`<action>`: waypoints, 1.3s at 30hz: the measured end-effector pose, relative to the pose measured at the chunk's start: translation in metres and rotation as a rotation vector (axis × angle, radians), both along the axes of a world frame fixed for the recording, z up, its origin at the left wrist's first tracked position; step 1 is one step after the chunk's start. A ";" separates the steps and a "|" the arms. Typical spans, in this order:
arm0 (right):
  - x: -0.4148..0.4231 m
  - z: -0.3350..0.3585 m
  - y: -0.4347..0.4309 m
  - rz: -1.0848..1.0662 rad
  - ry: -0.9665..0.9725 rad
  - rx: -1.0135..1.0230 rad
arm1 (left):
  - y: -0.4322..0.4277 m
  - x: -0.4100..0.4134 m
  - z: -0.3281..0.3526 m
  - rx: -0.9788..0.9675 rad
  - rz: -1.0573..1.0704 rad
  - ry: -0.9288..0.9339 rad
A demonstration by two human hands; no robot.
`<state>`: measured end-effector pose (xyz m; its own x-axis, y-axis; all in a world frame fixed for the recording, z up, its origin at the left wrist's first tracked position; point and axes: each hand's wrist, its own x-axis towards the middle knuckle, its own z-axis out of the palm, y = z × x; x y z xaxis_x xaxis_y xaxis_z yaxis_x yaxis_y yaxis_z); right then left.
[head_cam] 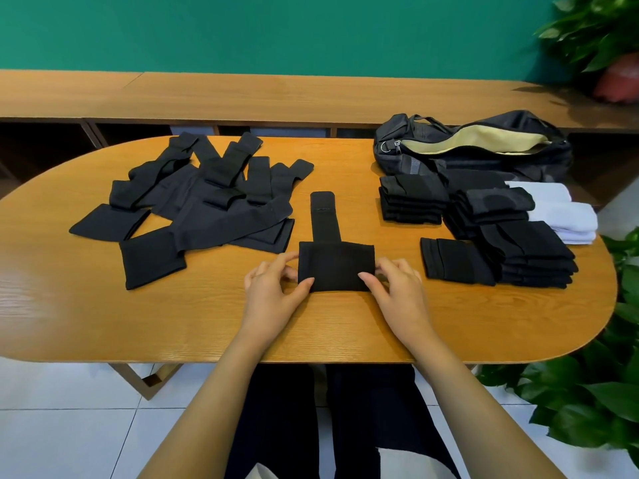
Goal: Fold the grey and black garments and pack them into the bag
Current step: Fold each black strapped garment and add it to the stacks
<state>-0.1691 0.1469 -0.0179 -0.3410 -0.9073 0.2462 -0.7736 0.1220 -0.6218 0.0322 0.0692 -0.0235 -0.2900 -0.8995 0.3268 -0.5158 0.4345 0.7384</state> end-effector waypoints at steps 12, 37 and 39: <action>0.000 -0.001 -0.003 -0.028 0.079 -0.041 | 0.003 -0.002 0.003 0.008 0.049 -0.109; 0.002 -0.004 -0.003 0.149 0.263 -0.012 | 0.001 0.000 -0.002 -0.102 -0.127 -0.205; 0.002 -0.001 -0.002 0.206 0.248 -0.017 | 0.001 -0.001 -0.001 -0.099 -0.126 -0.191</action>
